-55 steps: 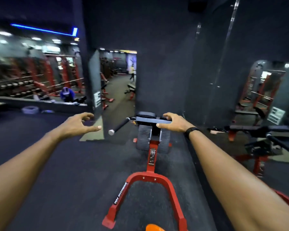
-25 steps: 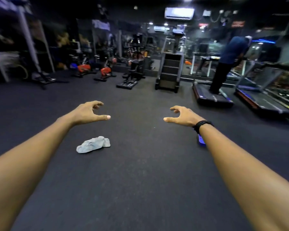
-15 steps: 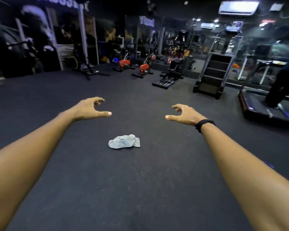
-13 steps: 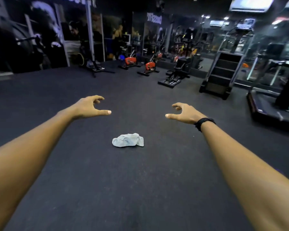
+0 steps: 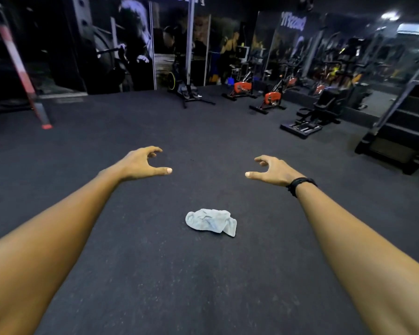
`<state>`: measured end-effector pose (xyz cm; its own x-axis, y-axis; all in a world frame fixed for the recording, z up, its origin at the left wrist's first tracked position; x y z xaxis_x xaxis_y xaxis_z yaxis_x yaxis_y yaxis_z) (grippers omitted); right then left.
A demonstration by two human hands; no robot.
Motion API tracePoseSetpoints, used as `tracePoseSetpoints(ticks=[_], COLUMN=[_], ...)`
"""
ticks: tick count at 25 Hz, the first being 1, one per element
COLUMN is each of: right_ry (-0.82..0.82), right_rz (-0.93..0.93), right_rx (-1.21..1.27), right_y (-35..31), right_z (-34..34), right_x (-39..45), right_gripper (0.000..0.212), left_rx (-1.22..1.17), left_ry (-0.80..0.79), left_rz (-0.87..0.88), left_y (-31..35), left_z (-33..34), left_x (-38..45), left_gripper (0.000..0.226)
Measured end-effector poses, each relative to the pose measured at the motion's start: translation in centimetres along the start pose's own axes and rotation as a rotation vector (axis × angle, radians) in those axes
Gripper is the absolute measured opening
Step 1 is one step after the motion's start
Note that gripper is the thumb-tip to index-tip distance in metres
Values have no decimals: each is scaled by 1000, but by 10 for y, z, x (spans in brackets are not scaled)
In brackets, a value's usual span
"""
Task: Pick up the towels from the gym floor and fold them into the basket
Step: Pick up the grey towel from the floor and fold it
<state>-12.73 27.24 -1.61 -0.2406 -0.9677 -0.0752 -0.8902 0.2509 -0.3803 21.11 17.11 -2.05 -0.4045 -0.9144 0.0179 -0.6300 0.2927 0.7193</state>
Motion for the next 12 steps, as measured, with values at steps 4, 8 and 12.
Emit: tracePoseSetpoints(ticks=[4, 8, 12], right_ry=[-19, -47, -52], right_rz=[-23, -21, 15], right_rx=[20, 36, 36], right_y=[29, 63, 99], right_z=[-18, -18, -17], right_x=[82, 154, 234], right_gripper=[76, 76, 76], left_rx=[-19, -18, -32], left_ry=[14, 0, -38], left_rz=[-20, -38, -30], left_y=[14, 14, 7], left_z=[19, 43, 70], left_x=[73, 151, 245], left_gripper=[79, 80, 81])
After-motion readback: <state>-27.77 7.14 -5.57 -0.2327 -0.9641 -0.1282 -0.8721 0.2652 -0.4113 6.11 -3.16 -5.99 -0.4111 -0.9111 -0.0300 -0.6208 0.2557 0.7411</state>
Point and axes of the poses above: each hand's wrist, its own x-axis towards the middle knuckle, its own z-axis out of the palm, y = z × x, the point moved 8 cm from there along x, towards the middle knuckle, and after that the axes turned 8 degrees about -x, right-handed, at the moved point
